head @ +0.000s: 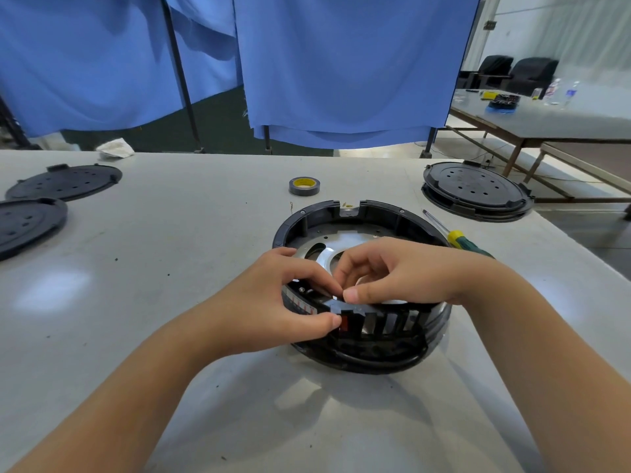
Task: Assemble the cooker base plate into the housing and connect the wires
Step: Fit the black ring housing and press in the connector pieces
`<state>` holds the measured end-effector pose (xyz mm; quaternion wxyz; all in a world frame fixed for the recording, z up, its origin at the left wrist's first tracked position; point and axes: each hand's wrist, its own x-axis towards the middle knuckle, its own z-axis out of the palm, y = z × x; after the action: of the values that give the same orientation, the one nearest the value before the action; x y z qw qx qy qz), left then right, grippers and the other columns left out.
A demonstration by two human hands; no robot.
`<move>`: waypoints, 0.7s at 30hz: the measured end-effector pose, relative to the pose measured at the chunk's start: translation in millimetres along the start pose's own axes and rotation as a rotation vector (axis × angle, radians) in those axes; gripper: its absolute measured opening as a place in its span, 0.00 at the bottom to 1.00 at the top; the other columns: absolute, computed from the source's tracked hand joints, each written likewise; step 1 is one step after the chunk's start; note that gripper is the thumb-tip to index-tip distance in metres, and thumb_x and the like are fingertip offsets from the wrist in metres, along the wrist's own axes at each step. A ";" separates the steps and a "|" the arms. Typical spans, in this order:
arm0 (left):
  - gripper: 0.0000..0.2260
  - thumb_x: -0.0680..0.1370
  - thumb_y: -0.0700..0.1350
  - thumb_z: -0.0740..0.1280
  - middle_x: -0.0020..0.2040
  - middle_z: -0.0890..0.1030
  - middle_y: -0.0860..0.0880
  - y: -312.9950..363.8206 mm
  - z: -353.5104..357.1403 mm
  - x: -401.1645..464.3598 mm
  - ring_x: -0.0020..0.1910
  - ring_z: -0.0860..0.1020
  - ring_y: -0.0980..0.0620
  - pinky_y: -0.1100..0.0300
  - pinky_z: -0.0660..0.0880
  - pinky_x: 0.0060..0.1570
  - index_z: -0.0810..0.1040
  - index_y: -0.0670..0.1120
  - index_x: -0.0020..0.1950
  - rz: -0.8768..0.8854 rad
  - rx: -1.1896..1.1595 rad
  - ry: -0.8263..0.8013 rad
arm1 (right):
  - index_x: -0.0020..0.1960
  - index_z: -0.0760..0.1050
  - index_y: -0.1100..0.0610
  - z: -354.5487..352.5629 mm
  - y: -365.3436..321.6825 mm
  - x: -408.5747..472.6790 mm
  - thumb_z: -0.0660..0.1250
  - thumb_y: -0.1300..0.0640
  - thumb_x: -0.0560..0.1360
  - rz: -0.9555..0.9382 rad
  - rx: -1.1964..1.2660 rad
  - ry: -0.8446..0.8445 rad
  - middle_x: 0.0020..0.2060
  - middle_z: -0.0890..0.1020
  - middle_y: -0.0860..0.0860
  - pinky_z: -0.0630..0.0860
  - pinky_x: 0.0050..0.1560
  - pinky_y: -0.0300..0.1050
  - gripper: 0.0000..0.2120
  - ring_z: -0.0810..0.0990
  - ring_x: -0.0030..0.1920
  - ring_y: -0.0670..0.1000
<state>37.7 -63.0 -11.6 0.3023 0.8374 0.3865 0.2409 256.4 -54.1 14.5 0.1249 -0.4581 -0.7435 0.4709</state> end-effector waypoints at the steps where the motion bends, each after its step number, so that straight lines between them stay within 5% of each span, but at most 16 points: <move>1: 0.13 0.67 0.56 0.75 0.46 0.81 0.66 -0.1 0.2 0.8 0.63 0.64 0.75 0.78 0.56 0.62 0.80 0.65 0.50 0.010 -0.002 0.012 | 0.49 0.79 0.51 -1.1 -0.4 -0.9 0.69 0.58 0.76 -0.001 -0.002 0.032 0.40 0.83 0.45 0.75 0.48 0.38 0.03 0.79 0.42 0.45; 4: 0.14 0.65 0.57 0.73 0.43 0.81 0.63 0.8 1.4 1.3 0.60 0.73 0.60 0.65 0.62 0.66 0.79 0.65 0.50 0.017 -0.009 0.037 | 0.47 0.79 0.55 -4.6 0.0 -3.8 0.68 0.60 0.76 -0.009 0.040 0.195 0.41 0.84 0.50 0.79 0.48 0.40 0.02 0.83 0.42 0.48; 8: 0.12 0.67 0.56 0.73 0.43 0.83 0.61 6.4 -0.1 -0.1 0.52 0.78 0.61 0.73 0.69 0.54 0.81 0.61 0.49 0.056 -0.110 0.055 | 0.45 0.79 0.56 -1.3 -5.9 -3.5 0.69 0.61 0.75 -0.130 0.104 0.457 0.39 0.82 0.51 0.80 0.50 0.45 0.02 0.81 0.41 0.48; 16: 0.07 0.65 0.55 0.75 0.39 0.85 0.54 15.9 -2.6 -1.4 0.44 0.83 0.56 0.68 0.75 0.47 0.84 0.56 0.41 0.134 -0.341 0.186 | 0.45 0.79 0.56 9.2 -27.4 -17.1 0.69 0.58 0.71 -0.344 0.235 0.358 0.37 0.83 0.50 0.76 0.42 0.36 0.03 0.81 0.39 0.49; 21: 0.08 0.65 0.54 0.76 0.38 0.85 0.53 18.6 0.5 -4.0 0.42 0.83 0.56 0.70 0.74 0.45 0.85 0.52 0.40 0.163 -0.301 0.182 | 0.51 0.81 0.58 28.6 -20.2 -30.3 0.66 0.66 0.77 -0.372 0.090 0.436 0.44 0.85 0.50 0.79 0.51 0.43 0.08 0.84 0.48 0.48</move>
<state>45.0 -76.0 0.2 0.3674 0.7861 0.3027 0.3942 244.1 -97.9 23.4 0.3863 -0.3982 -0.7487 0.3628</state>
